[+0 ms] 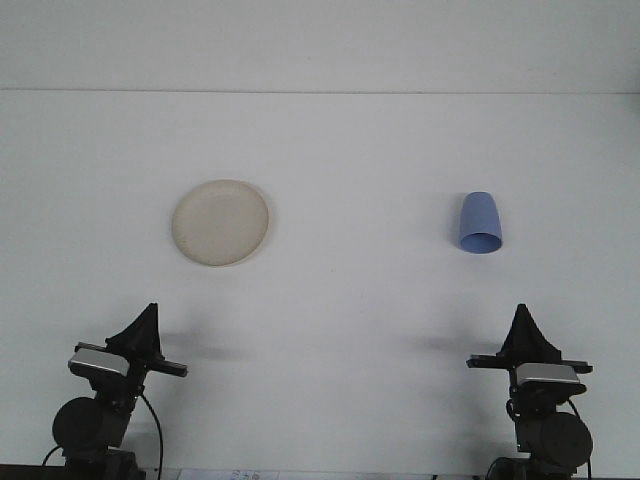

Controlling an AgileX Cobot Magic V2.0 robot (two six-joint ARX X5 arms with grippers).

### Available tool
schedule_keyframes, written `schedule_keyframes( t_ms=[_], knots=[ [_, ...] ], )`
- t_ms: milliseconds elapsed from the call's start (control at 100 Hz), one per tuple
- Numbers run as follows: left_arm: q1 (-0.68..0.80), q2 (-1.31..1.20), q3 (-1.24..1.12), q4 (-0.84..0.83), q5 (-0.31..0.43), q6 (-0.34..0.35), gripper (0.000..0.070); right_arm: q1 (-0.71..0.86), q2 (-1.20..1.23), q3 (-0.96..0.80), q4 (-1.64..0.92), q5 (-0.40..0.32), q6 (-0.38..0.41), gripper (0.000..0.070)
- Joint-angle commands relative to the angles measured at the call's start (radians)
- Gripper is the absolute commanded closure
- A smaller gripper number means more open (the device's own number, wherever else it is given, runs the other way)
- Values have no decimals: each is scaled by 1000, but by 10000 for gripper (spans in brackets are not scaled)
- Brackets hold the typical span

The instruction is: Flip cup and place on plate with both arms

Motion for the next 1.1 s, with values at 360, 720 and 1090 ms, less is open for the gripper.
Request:
schedule_keyframes(
  t_ms=[360,720,1090],
  knots=[
    [-1,-2,-19,10,0,-1,686,0,0,-2,10,-1,7,700],
    [-1,-2,-19,10,0,-2,686,0,0,-2,70,0,3,700],
    [-1,-2,-19,10,0,-2,686,0,84,256,-232,1,0,700]
  ],
)
